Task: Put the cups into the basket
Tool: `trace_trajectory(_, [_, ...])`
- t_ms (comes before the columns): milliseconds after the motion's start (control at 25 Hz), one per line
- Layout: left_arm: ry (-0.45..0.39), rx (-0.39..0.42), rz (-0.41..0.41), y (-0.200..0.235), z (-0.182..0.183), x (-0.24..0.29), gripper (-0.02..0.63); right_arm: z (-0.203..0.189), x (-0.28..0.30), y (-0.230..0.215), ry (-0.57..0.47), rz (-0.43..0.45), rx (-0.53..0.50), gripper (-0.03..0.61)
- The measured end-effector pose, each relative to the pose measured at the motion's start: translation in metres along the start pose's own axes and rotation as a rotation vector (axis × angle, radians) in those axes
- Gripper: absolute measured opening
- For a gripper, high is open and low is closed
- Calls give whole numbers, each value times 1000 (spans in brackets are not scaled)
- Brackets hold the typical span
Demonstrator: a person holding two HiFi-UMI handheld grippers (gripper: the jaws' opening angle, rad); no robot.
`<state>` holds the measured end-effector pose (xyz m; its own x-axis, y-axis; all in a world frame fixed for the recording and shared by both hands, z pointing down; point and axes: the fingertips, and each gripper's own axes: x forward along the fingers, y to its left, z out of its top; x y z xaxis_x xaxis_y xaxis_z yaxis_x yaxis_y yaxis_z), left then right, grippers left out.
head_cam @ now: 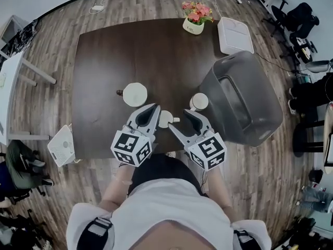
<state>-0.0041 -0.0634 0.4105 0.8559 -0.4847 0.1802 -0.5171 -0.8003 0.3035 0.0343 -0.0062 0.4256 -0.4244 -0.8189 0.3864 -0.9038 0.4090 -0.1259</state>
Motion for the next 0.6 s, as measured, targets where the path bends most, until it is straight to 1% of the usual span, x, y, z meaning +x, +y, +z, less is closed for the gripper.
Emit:
trace_trajectory(120, [28, 2, -8, 9, 2, 7, 9, -16, 19, 3, 142, 74, -76, 347])
trace_trajectory(160, [35, -4, -11, 12, 1, 8, 9, -23, 23, 6, 186, 105, -98, 377])
trace_trajectory(200, [45, -10, -16, 14, -1, 9, 9, -30, 28, 8, 229, 135, -117, 392])
trace_trajectory(280, [66, -1, -34, 15, -6, 12, 9, -44, 36, 10, 319, 176, -167, 403])
trace_trajectory(360, [86, 45, -50, 15, -13, 14, 9, -59, 44, 9, 419, 192, -246, 405])
trace_trajectory(440, [101, 80, -45, 21, -20, 15, 9, -73, 52, 8, 516, 217, -322, 405])
trace_trajectory(520, [114, 63, -30, 30, -29, 14, 9, -90, 61, 8, 599, 239, -385, 405])
trace_trajectory(600, [129, 13, -20, 38, -40, 11, 9, -104, 70, 7, 666, 249, -438, 405])
